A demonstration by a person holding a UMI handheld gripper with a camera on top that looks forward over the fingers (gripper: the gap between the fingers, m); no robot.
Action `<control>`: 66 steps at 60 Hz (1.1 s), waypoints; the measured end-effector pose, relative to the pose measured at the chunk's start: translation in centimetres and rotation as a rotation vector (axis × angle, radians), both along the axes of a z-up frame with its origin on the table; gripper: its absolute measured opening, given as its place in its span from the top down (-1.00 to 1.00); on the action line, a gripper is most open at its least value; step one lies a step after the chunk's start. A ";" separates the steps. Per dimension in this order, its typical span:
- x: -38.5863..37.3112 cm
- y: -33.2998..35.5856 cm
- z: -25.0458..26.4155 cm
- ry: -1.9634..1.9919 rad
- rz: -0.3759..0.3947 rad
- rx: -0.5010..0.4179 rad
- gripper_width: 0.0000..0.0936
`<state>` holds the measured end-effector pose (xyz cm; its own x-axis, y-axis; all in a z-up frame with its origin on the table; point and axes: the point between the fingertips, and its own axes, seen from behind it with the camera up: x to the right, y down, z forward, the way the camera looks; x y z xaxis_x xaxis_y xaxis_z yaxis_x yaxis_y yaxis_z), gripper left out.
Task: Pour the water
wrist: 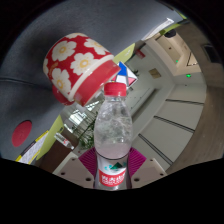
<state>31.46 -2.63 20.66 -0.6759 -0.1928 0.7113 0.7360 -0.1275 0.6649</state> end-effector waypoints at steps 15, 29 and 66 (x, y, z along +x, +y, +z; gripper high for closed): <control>-0.8 -2.4 5.8 0.361 0.124 0.037 0.22; 2.7 -3.8 9.4 1.479 0.209 -0.091 0.22; 10.9 -0.1 -12.8 2.256 -0.142 -0.263 0.27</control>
